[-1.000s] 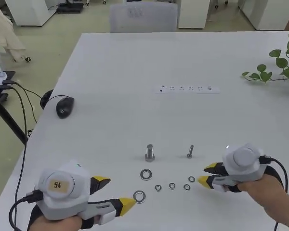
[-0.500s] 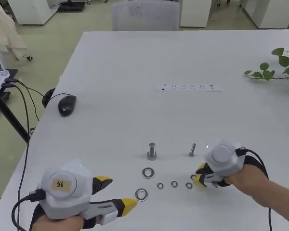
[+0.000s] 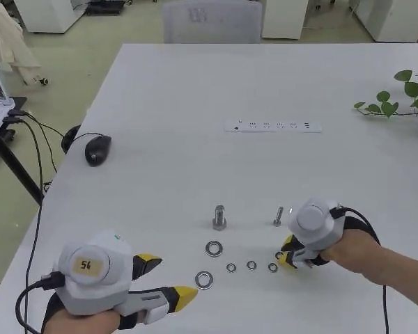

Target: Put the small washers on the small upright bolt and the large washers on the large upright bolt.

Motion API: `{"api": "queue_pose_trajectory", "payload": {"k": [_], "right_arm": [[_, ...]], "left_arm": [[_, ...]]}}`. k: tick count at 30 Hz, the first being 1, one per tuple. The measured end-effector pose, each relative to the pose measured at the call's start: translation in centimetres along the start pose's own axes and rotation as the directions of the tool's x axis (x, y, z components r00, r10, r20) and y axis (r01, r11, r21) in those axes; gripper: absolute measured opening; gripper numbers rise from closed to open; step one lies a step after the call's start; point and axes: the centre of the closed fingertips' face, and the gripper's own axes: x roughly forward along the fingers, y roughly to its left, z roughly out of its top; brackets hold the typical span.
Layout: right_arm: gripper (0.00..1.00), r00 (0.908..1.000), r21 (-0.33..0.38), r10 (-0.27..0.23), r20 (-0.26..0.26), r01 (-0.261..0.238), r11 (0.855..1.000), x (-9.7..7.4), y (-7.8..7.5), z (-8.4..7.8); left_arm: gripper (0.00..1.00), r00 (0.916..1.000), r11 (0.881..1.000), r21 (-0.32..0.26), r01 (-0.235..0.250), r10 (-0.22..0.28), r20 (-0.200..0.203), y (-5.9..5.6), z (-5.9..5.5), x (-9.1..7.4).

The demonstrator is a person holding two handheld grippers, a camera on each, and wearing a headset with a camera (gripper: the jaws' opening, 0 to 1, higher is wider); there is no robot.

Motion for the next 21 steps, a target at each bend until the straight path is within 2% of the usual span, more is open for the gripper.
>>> {"api": "queue_pose_trajectory", "payload": {"k": [7, 11, 17, 21], "right_arm": [[0.16, 0.9999, -0.068, -0.004, -0.013, 0.003, 0.998, 0.08, -0.07, 0.06], [0.14, 0.9998, -0.079, -0.004, -0.021, 0.003, 0.997, 0.12, -0.03, 0.12], [0.14, 0.9997, -0.03, -0.017, -0.017, 0.016, 0.999, 0.12, -0.14, 0.03], [0.13, 0.9998, 0.015, -0.02, 0.006, 0.02, 1.0, 0.09, -0.14, -0.08]], "left_arm": [[0.52, 1.0, 1.0, 0.007, 0.005, -0.005, 0.0, -0.13, 0.13, 0.27], [0.51, 1.0, 1.0, 0.01, 0.005, -0.005, 0.001, -0.15, 0.22, 0.23], [0.51, 1.0, 1.0, 0.006, -0.006, 0.006, 0.005, 0.09, 0.21, -0.21], [0.51, 0.9998, 1.0, -0.001, -0.016, 0.017, 0.01, 0.48, 0.13, -0.49]]}}
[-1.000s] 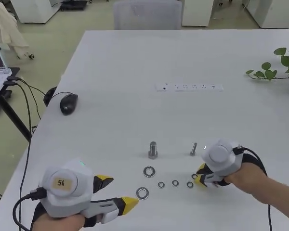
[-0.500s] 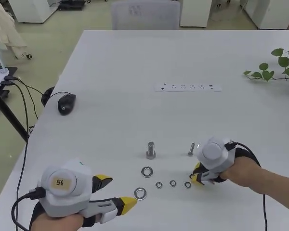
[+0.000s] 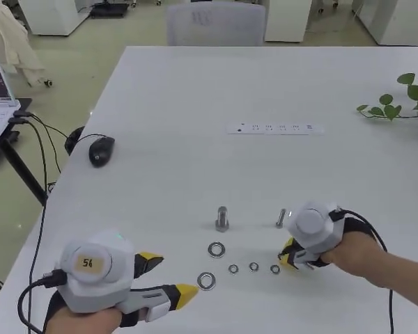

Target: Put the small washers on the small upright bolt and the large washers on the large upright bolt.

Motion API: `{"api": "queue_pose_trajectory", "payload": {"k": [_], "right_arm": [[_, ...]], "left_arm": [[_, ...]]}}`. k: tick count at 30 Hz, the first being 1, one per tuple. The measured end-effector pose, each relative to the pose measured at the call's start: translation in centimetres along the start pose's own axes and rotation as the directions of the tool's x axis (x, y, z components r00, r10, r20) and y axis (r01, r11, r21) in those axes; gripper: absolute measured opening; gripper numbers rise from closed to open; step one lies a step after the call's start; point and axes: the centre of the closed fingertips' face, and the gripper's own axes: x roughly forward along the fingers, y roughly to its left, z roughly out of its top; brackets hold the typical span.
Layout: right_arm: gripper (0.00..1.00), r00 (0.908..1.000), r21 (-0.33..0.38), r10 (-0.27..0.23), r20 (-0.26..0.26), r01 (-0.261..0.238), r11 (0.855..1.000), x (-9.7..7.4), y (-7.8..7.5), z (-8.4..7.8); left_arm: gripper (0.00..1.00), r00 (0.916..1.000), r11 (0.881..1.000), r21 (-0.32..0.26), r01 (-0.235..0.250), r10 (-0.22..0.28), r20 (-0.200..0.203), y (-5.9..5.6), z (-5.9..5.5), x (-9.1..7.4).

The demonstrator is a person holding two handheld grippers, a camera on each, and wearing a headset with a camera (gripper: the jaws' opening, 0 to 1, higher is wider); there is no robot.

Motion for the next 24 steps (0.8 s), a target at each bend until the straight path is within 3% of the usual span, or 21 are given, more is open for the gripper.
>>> {"api": "queue_pose_trajectory", "payload": {"k": [2, 16, 24], "right_arm": [[0.13, 0.9999, 0.034, -0.001, 0.013, 0.001, 0.999, -0.1, 0.0, -0.1], [0.13, 0.998, 0.073, -0.022, 0.059, 0.017, 0.997, -1.9, -1.0, 0.4], [0.13, 0.9968, 0.028, -0.05, 0.062, 0.048, 0.998, -4.2, -2.9, 1.6]], "left_arm": [[0.51, 1.0, 1.0, -0.006, -0.005, 0.005, 0.001, 0.1, -0.1, -0.1], [0.51, 1.0, 1.0, -0.011, -0.001, 0.001, 0.004, 0.2, 0.0, 0.1], [0.51, 1.0, 1.0, -0.013, -0.002, 0.002, 0.007, 0.4, 0.0, 0.1]]}}
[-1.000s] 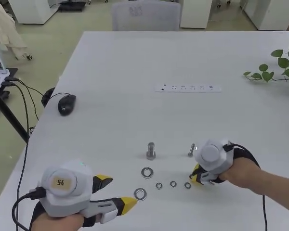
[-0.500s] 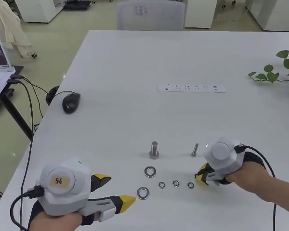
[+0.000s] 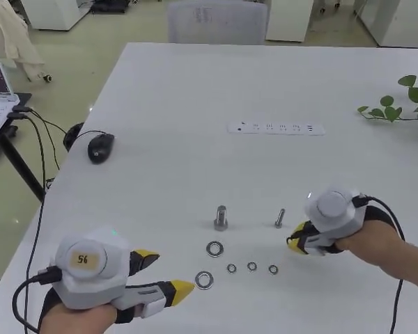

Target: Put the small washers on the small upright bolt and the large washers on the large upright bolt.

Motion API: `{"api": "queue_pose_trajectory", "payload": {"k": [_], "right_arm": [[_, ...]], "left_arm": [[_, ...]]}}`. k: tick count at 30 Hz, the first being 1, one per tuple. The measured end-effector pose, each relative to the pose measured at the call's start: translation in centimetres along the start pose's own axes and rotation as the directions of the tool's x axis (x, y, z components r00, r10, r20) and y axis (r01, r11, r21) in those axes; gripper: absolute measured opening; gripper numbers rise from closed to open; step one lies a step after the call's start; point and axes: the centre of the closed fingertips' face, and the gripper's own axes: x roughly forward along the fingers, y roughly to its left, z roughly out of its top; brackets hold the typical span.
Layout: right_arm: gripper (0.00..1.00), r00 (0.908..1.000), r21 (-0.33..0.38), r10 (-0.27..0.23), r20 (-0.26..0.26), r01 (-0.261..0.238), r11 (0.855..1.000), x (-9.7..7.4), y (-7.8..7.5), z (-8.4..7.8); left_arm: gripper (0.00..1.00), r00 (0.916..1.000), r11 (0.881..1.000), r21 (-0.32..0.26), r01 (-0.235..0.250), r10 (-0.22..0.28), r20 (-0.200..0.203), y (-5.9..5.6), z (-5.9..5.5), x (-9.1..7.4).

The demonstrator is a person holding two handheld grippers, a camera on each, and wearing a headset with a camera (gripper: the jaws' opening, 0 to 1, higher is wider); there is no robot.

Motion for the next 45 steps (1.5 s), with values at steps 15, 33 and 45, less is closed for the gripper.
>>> {"api": "queue_pose_trajectory", "payload": {"k": [15, 33, 45], "right_arm": [[0.13, 0.9993, -0.141, -0.012, -0.037, 0.007, 0.99, -2.3, -4.3, 3.5], [0.13, 0.9801, -0.271, 0.08, -0.182, -0.128, 0.954, -1.1, -3.2, 4.4], [0.13, 0.9752, -0.26, 0.093, -0.201, -0.145, 0.955, -0.1, -3.9, 3.9]], "left_arm": [[0.51, 1.0, 1.0, -0.01, -0.005, 0.005, 0.007, 0.2, -0.1, -0.2], [0.51, 0.9997, 0.999, -0.031, -0.02, 0.02, 0.009, 0.6, -0.6, -0.7], [0.51, 0.9998, 1.0, -0.025, -0.018, 0.019, 0.009, 0.6, -0.2, -0.5]]}}
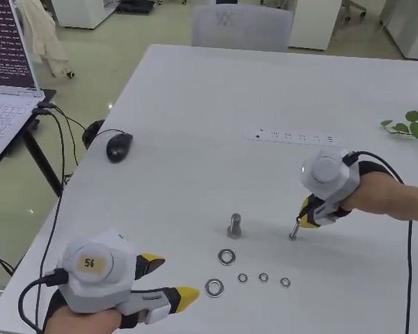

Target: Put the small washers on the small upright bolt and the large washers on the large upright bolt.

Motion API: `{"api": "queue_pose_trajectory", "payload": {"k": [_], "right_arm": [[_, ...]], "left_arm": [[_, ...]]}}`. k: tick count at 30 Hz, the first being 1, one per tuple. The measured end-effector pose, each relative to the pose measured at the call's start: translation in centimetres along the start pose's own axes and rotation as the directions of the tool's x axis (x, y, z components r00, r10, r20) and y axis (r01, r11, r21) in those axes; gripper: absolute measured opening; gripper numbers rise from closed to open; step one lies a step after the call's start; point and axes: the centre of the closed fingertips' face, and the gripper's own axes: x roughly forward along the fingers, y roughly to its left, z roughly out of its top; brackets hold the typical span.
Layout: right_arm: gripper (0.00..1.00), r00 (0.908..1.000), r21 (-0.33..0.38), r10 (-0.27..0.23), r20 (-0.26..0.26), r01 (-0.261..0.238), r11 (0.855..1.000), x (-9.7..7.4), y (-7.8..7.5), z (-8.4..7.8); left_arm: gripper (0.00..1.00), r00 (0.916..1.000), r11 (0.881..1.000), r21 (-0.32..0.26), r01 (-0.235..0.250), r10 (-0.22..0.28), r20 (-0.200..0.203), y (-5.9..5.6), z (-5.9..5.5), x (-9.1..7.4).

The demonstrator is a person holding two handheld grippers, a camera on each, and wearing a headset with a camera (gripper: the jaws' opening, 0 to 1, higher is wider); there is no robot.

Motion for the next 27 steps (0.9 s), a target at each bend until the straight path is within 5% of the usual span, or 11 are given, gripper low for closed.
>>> {"api": "queue_pose_trajectory", "payload": {"k": [27], "right_arm": [[0.13, 0.9982, -0.02, 0.021, -0.057, -0.022, 1.0, 2.2, -0.1, -0.9]], "left_arm": [[0.51, 1.0, 1.0, -0.002, -0.004, 0.004, -0.006, 0.2, -0.3, -0.3]]}}
